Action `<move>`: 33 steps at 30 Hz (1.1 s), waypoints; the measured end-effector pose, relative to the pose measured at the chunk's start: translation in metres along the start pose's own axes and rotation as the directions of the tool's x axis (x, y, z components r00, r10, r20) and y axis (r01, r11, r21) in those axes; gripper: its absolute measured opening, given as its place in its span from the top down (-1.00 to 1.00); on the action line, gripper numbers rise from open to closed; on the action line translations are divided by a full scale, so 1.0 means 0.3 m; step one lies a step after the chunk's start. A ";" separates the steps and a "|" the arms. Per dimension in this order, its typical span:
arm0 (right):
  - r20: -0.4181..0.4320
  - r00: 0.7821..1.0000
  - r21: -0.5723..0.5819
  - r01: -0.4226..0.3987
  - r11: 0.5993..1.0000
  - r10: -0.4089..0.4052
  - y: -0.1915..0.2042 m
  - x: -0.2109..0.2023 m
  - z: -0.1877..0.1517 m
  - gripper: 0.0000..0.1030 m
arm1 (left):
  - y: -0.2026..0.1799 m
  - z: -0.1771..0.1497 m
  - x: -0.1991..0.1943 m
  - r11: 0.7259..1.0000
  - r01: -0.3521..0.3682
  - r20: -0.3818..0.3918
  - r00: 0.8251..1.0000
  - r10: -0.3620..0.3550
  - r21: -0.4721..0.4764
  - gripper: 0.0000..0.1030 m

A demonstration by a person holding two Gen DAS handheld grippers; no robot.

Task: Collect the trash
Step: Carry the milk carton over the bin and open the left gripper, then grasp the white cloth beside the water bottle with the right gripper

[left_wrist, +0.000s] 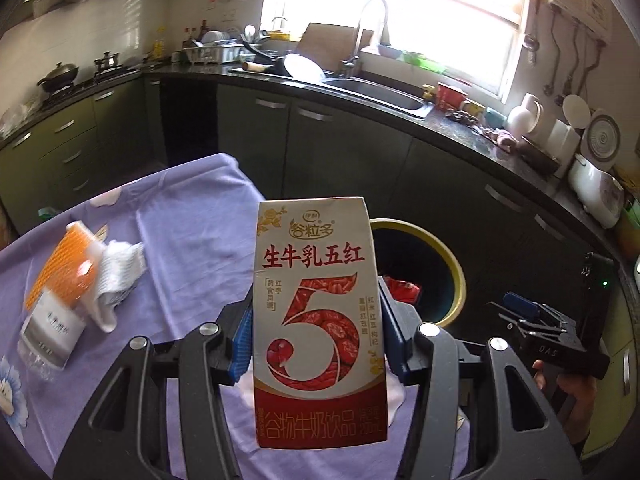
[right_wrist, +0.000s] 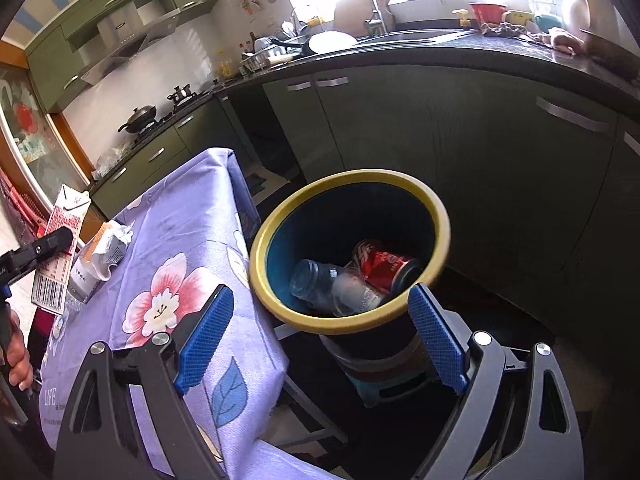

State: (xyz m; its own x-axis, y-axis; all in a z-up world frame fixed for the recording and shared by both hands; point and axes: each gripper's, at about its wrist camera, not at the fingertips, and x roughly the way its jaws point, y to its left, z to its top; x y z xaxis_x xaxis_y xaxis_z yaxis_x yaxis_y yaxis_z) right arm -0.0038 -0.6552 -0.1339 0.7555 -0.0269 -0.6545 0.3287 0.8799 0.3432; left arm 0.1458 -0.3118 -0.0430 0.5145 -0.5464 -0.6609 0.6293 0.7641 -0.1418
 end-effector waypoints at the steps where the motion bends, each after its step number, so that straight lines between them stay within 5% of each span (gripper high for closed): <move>1: 0.002 1.000 0.017 0.009 1.000 -0.009 -0.031 -0.006 -0.001 -0.71 | -0.039 0.025 0.037 1.000 0.025 -0.011 1.000 -0.025 0.017 0.02; 11: 0.009 0.996 0.144 0.087 0.986 -0.089 -0.266 -0.060 -0.032 -0.71 | -0.365 0.174 0.394 0.978 0.164 -0.095 0.984 -0.153 0.129 0.00; 14: 0.004 0.996 0.158 0.088 0.984 -0.090 -0.291 -0.059 -0.037 -0.75 | -0.381 0.198 0.467 0.983 0.159 -0.110 0.983 -0.148 0.090 -0.59; 16: 0.000 0.996 0.157 0.088 0.984 -0.089 -0.297 -0.056 -0.038 -0.75 | -0.379 0.201 0.467 0.989 0.123 -0.092 0.989 -0.116 0.082 -0.68; 26: -0.020 0.999 0.087 0.042 0.995 -0.040 -0.185 -0.012 -0.022 -0.76 | -0.182 0.087 0.148 0.998 0.042 0.056 0.997 -0.045 0.040 -0.87; 33: -0.052 0.997 -0.085 -0.064 0.994 0.060 0.065 0.051 0.014 -0.76 | 0.072 -0.110 -0.109 0.996 -0.059 0.087 0.994 0.065 -0.071 -0.87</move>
State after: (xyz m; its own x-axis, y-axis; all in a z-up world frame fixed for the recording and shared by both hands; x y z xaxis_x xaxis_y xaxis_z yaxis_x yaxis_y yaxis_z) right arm 0.0164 -0.6405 -0.1345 0.7434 0.0501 -0.6670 0.2307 0.9168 0.3260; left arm 0.1232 -0.2661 -0.0488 0.6028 -0.5233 -0.6024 0.5548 0.8174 -0.1549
